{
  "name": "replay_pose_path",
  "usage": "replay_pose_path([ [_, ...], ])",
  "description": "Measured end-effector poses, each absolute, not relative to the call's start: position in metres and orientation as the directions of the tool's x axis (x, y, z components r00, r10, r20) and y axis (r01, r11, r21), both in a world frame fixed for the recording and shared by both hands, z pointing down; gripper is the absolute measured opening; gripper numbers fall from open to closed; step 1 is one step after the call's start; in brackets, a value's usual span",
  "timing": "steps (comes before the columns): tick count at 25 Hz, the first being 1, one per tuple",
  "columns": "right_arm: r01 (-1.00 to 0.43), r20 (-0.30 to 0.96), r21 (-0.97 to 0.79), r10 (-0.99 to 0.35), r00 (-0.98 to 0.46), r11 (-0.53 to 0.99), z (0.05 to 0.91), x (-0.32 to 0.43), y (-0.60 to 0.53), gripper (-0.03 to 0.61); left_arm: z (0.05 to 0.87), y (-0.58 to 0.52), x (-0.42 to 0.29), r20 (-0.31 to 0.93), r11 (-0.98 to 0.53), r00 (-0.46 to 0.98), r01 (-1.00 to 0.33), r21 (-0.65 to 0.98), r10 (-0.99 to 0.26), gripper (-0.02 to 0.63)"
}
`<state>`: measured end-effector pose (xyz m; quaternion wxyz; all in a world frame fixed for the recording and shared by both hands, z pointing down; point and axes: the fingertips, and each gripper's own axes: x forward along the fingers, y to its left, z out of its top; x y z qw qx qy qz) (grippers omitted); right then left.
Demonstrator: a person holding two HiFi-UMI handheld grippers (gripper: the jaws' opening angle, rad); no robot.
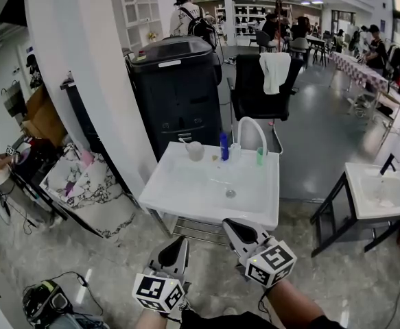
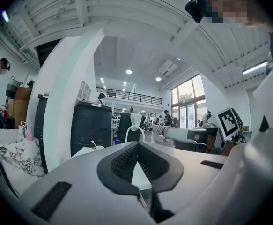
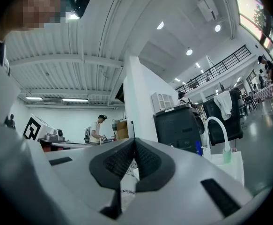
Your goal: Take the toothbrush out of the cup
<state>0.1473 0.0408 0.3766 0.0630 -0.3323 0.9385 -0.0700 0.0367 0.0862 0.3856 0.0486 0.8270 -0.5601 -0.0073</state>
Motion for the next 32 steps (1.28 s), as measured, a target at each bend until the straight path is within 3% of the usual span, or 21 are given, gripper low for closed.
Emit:
replay_pose_path([
  [22,-0.580,-0.078,-0.221,-0.607,-0.791,0.784,0.396,0.151,0.012,0.021,0.398,0.063,0.037,0.065,-0.341,0.346,-0.937,0.072,-0.936,0.020],
  [28,-0.587,-0.083,-0.206,-0.612,-0.787,0.783,0.394,0.141,0.000,0.078,0.399,0.051,0.027,0.052,-0.351,0.354,-0.934,0.067,-0.934,0.024],
  [32,-0.604,-0.088,-0.189,-0.626,-0.775,0.774,0.390,0.130,-0.014,0.110,0.398,0.035,0.015,0.045,-0.364,0.367,-0.929,0.064,-0.929,0.109],
])
